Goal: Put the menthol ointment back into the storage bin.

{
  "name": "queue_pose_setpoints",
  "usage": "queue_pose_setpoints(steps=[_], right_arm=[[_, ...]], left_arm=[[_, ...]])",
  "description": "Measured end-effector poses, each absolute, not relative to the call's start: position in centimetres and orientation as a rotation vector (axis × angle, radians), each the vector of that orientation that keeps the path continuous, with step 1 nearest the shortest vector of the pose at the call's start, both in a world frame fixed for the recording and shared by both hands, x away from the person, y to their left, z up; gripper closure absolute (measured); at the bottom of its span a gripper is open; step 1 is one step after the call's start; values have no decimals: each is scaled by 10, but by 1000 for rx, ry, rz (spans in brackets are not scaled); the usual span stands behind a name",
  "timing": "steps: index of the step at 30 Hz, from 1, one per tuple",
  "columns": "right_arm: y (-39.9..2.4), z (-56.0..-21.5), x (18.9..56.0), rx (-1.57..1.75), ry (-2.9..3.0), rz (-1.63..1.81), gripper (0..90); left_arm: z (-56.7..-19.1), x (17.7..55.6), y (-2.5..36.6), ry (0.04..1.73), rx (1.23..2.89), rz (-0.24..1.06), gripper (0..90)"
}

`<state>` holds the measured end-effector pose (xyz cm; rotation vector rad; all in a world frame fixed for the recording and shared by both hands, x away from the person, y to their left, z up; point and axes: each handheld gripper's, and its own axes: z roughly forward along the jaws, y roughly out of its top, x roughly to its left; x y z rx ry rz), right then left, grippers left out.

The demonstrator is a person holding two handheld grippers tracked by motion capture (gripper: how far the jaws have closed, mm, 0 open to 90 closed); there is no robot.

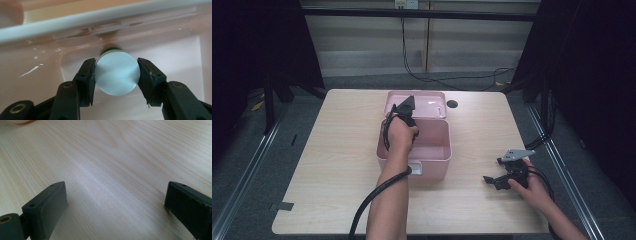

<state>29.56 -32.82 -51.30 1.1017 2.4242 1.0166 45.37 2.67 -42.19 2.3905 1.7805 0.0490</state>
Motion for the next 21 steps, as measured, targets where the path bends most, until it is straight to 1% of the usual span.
queue_pose_setpoints(steps=[21], right_arm=[[-328,-513,296,1103,2422,1019,39]], left_arm=[[-428,453,27,1745,2385,82,505]])
